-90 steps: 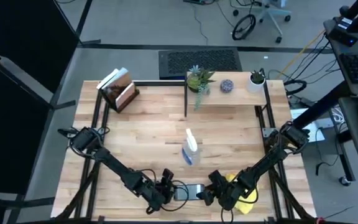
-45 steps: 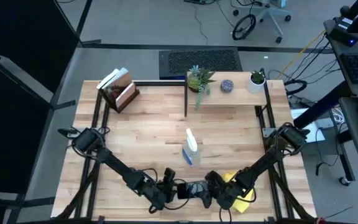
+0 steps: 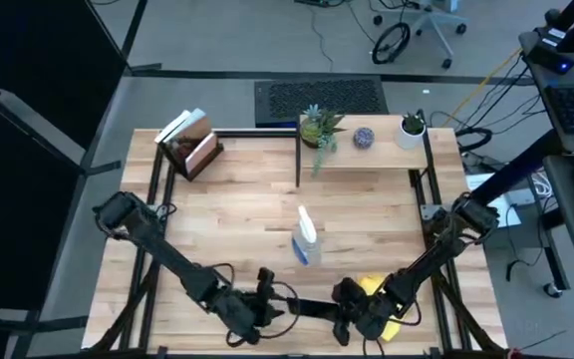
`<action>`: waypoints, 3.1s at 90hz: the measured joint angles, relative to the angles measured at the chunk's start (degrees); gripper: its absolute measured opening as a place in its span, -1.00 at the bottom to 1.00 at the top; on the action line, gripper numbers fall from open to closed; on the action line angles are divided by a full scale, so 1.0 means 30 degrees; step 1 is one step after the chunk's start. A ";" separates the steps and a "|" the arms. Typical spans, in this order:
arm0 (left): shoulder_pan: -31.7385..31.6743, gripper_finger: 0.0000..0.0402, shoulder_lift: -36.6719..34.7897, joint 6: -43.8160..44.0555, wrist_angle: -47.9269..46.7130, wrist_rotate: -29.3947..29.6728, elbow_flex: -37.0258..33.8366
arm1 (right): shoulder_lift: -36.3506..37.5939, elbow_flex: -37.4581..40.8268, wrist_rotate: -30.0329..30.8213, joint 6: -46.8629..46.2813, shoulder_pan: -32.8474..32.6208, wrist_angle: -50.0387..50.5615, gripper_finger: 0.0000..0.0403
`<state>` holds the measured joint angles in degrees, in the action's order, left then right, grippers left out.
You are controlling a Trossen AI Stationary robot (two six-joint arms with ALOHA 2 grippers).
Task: Apply microfiber cloth
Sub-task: Spray the back of the cellphone using the glass cleaner spray
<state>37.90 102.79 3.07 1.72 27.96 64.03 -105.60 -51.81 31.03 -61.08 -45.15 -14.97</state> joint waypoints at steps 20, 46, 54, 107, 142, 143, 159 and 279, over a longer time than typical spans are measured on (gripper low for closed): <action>-0.0303 -0.29 -0.1840 0.9173 -0.0102 0.0024 -0.0007 | 0.0370 -0.0648 0.1149 0.4841 -0.0105 0.0905 -0.96; -0.0508 -0.29 -0.2038 1.4349 0.0592 0.0080 -0.0007 | 0.0421 -0.2746 0.6446 1.2648 0.0173 0.3773 -0.97; -0.0501 -0.29 -0.2103 1.4881 0.0684 0.0130 -0.0007 | 0.0421 -0.2927 0.7433 1.4628 0.0312 0.3857 -0.97; 0.0388 -0.29 -0.3427 0.4274 -0.1540 0.1173 0.1857 | 0.0443 -0.3067 0.6082 1.6326 0.2273 0.3606 -0.95; 0.0645 -0.29 -0.3383 0.3265 -0.7077 0.2920 0.2812 | 0.0443 -0.3067 0.5684 1.6079 0.2784 0.3193 -0.96; 0.0627 -0.29 -0.3383 0.3158 -0.7143 0.2924 0.2812 | 0.0443 -0.3067 0.5599 1.6076 0.2810 0.3174 -0.96; 0.0213 -0.29 -0.3383 0.4115 -0.7512 0.2869 0.2812 | 0.0443 -0.3067 0.5692 1.6082 0.2963 0.3062 -0.96; -0.1926 -0.29 -0.3959 2.2935 -0.5071 0.6085 0.2812 | 0.0429 -0.5107 1.8482 3.1918 0.3579 0.2933 -0.96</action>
<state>32.13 90.91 71.87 -13.49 46.21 72.47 -104.31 -67.13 86.48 34.68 -34.41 -6.17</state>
